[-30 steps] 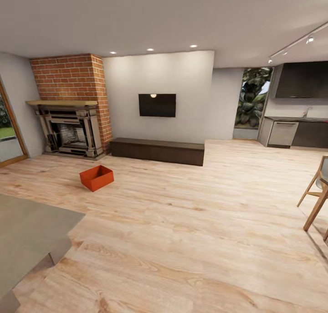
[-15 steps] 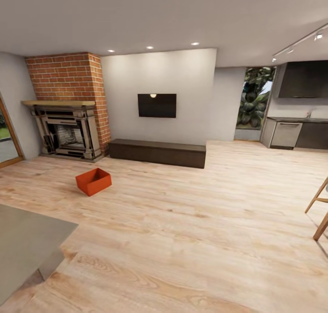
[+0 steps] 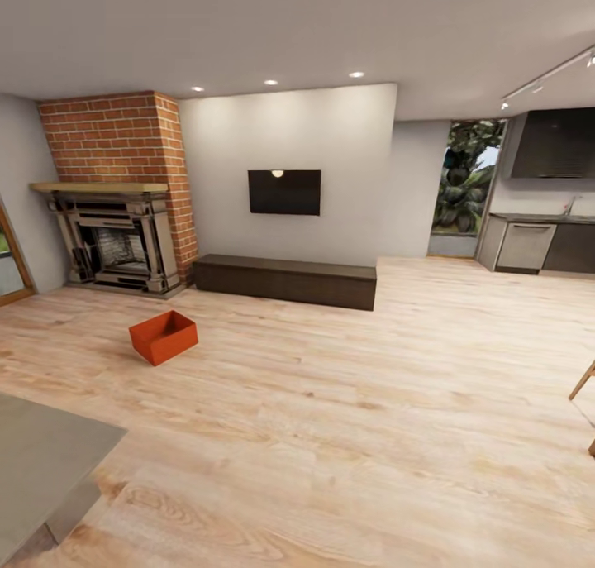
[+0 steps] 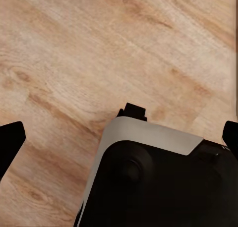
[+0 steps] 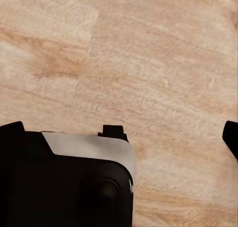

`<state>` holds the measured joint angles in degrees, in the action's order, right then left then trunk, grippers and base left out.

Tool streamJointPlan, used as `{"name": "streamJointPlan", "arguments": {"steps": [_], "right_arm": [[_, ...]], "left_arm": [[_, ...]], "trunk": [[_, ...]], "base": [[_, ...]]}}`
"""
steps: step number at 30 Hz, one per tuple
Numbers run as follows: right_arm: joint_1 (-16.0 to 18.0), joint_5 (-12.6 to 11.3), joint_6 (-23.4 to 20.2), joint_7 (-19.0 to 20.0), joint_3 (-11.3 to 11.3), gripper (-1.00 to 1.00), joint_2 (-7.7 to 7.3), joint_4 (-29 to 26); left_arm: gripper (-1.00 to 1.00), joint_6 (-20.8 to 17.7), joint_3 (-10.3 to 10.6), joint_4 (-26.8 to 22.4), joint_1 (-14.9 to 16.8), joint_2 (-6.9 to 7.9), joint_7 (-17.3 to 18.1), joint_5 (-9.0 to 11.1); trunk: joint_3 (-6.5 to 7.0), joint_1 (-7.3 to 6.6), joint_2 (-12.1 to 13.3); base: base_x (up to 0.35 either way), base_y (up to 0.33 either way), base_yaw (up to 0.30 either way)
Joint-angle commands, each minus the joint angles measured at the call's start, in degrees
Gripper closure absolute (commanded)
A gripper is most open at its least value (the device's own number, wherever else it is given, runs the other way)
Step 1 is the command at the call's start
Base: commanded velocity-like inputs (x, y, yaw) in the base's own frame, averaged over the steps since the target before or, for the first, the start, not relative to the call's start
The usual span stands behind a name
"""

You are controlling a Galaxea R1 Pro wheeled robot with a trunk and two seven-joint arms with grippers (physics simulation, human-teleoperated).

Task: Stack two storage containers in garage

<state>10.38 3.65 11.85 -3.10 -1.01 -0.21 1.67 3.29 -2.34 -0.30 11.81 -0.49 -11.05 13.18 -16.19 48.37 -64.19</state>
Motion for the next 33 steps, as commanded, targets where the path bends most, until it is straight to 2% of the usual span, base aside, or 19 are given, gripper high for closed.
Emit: {"name": "streamJointPlan", "arguments": {"steps": [1, 24, 33], "right_arm": [[0.1, 0.4, 0.3, -0.2, -0.1, -1.00, -0.02, 0.2], [0.1, 0.4, 0.3, -0.5, -0.1, -1.00, 0.19, 0.2], [0.1, 0.4, 0.3, -0.5, -0.1, -1.00, 0.12, 0.2]], "left_arm": [[-1.00, 0.2, -0.2, 0.0, 0.0, -0.03, -0.1, 0.2], [-1.00, 0.2, -0.2, 0.0, 0.0, -0.04, -0.1, 0.2], [-1.00, 0.2, -0.2, 0.0, 0.0, -0.04, -0.1, 0.2]], "trunk": [[-0.07, 0.04, 0.0], [-0.07, 0.04, 0.0], [-0.07, 0.04, 0.0]], "base": [[0.322, 0.000, 0.000], [0.322, 0.000, 0.003], [0.322, 0.000, 0.216]]}}
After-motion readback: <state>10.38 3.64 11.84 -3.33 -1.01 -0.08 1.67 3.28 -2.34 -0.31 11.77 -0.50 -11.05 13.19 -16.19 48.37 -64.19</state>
